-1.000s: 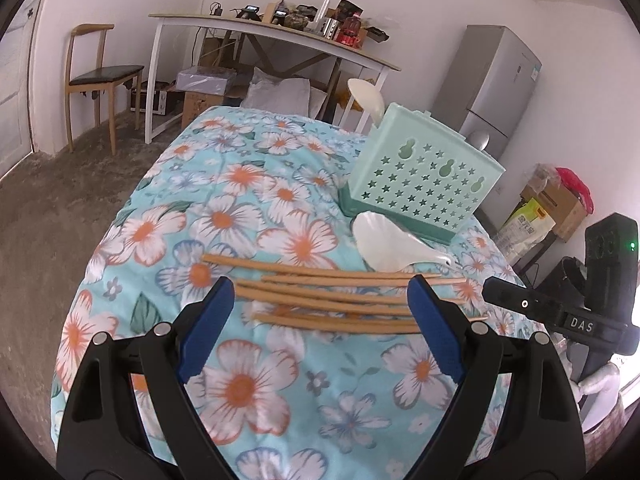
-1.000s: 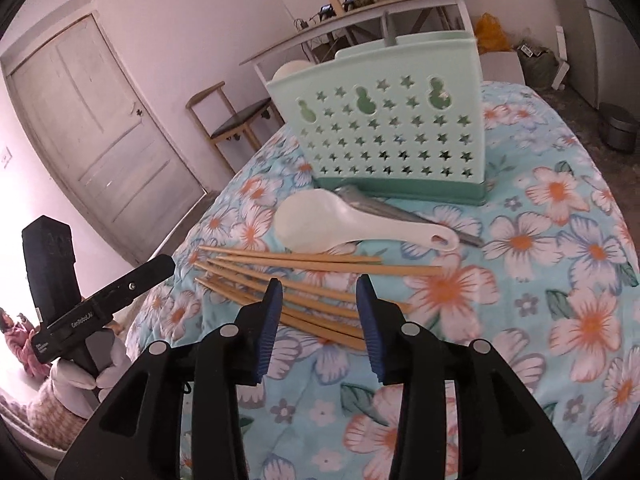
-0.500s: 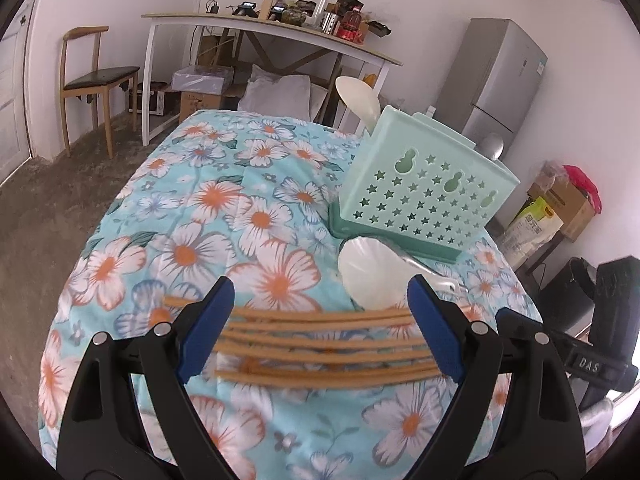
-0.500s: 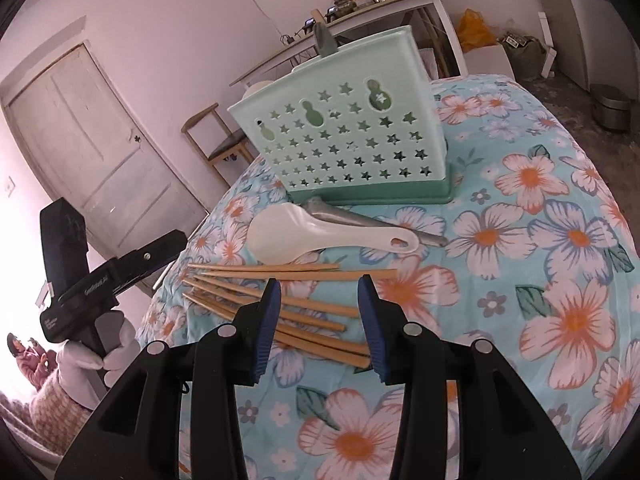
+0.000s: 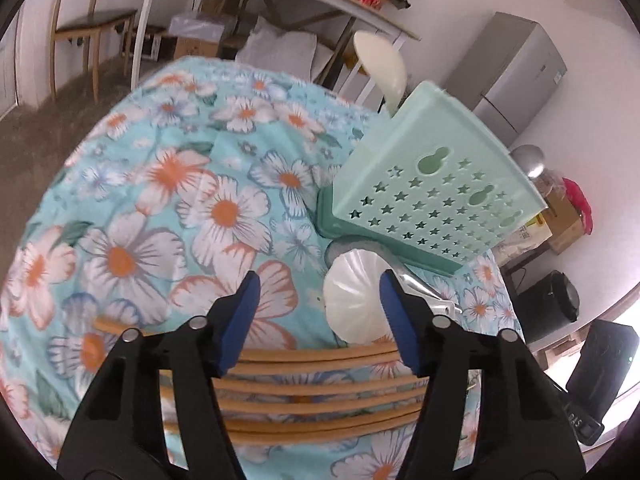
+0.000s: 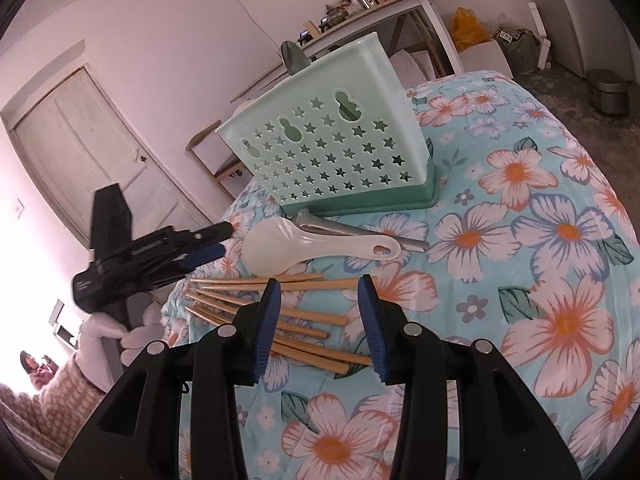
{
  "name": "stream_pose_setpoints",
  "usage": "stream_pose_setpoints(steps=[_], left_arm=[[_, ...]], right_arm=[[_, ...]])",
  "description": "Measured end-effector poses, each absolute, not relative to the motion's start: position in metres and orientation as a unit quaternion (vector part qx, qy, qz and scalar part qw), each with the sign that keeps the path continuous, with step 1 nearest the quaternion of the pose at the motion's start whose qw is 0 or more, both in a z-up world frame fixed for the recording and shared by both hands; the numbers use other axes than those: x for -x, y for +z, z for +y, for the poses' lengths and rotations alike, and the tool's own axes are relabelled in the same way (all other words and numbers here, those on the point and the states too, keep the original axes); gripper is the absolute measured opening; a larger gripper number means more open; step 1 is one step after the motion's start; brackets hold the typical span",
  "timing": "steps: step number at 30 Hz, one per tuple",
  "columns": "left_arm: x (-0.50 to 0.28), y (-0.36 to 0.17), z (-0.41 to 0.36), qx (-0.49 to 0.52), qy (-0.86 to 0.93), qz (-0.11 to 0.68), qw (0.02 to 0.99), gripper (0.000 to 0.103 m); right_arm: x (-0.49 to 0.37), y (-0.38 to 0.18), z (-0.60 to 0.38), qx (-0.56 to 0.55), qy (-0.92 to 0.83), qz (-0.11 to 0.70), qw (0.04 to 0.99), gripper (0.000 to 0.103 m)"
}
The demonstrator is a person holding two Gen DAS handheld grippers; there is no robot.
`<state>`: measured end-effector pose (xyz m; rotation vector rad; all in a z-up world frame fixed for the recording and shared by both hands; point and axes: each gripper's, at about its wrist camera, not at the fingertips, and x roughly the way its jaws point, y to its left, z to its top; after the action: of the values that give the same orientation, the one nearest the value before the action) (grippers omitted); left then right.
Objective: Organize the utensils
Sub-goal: 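Grasp the wooden chopsticks with the left tool and lift them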
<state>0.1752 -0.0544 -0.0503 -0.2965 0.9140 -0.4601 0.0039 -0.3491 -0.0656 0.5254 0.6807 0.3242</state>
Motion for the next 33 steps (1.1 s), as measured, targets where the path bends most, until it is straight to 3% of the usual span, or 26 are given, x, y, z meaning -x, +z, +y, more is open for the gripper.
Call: stream_pose_setpoints(steps=[7, 11, 23, 29, 33], left_arm=[[-0.191, -0.067, -0.064, 0.154, -0.223, 0.464, 0.844, 0.032], [-0.194, -0.069, -0.068, 0.165, -0.233, 0.466, 0.837, 0.009], [-0.161, -0.023, -0.058, 0.216, -0.282, 0.437, 0.826, 0.002], [-0.136, -0.021, -0.040, 0.263, -0.306, 0.446, 0.799, 0.002], [-0.120, -0.032, -0.031, 0.243, -0.292, 0.456, 0.805, 0.002]], right_arm=[[-0.005, -0.069, -0.350, -0.257, 0.160, 0.332, 0.893, 0.039], [-0.003, -0.065, -0.351, -0.257, 0.156, 0.328, 0.896, 0.039], [0.020, -0.037, -0.350, -0.242, 0.144, 0.301, 0.911, 0.039], [0.031, -0.021, -0.345, -0.233, 0.144, 0.288, 0.918, 0.039], [0.036, -0.016, -0.341, -0.228, 0.145, 0.282, 0.921, 0.039]])
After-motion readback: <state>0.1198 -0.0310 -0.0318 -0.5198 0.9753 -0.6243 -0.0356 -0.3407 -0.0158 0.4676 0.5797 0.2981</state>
